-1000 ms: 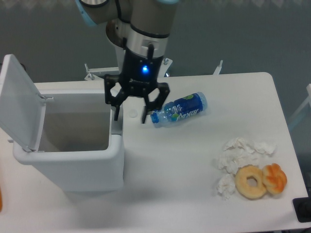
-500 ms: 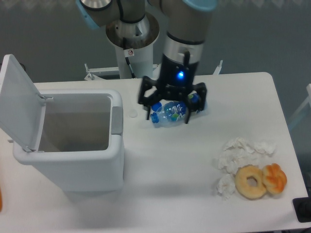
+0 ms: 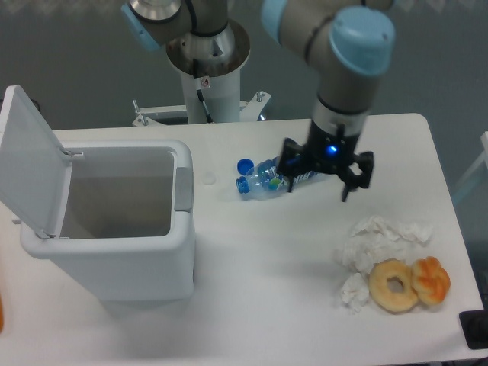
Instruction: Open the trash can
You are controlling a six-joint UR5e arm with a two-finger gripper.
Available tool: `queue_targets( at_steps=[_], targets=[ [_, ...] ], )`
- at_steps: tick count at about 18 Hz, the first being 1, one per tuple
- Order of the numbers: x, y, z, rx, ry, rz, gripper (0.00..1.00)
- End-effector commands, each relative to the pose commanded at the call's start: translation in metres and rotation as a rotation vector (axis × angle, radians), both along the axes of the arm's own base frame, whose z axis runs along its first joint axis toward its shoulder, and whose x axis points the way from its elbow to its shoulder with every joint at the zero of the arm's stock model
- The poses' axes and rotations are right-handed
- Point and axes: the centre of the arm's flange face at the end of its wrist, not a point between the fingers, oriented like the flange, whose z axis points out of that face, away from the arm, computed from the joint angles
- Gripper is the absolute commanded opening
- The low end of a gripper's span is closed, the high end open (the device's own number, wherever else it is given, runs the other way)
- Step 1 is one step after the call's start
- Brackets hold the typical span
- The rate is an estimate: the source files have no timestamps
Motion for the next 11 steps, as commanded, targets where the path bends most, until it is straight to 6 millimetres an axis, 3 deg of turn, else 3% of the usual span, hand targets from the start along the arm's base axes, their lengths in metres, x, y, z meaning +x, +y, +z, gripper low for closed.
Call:
queue_targets(
  at_steps=[6, 11],
  targets=[
    [-0.06, -0.039, -0.037, -0.021, 0.043, -0.155, 1.0],
    [-0.061, -0.045, -0.047, -0.139, 0.066, -0.222, 1.0]
  ],
)
